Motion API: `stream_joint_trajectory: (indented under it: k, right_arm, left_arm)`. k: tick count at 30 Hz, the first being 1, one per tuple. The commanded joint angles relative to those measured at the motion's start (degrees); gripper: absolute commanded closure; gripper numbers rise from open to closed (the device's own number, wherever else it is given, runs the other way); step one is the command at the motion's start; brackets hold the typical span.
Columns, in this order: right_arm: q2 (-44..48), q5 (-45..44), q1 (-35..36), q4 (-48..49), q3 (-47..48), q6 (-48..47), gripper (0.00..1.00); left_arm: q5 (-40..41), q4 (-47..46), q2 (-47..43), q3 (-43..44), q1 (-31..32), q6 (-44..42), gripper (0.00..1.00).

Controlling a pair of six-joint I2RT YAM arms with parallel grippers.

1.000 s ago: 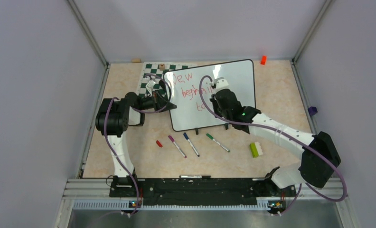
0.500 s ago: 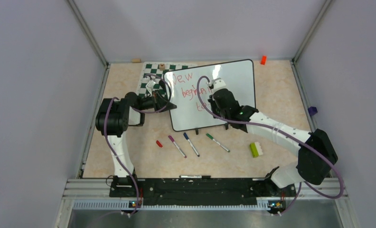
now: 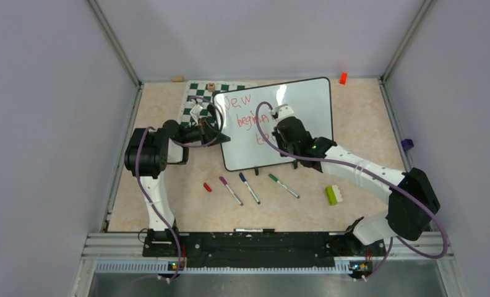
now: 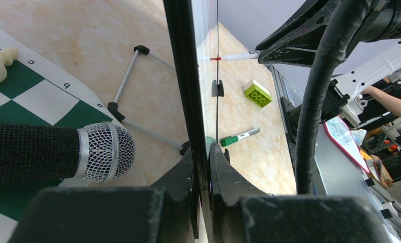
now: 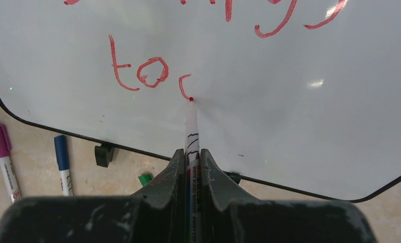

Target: Write a sentence on the whiteboard

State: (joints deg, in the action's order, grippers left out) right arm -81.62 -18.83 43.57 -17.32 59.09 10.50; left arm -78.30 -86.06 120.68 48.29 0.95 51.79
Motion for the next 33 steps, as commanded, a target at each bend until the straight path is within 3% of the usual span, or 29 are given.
stream_joint_trajectory:
  k: [1, 19, 33]
  right_arm:
    - [-0.8, -4.3, -0.4, 0.2, 4.4, -0.4, 1.00]
    - [-4.7, -6.2, -0.6, 1.3, 10.4, -2.2, 1.00]
    - [-1.5, -3.3, -0.6, 0.4, 5.4, -0.4, 1.00]
  left_arm:
    - [-3.1, -6.7, -0.1, -0.6, -0.5, -8.4, 1.00]
    - [-3.1, -6.7, -0.2, -0.7, -0.5, -8.5, 1.00]
    - [-3.1, -6.7, -0.2, -0.7, -0.5, -8.5, 1.00]
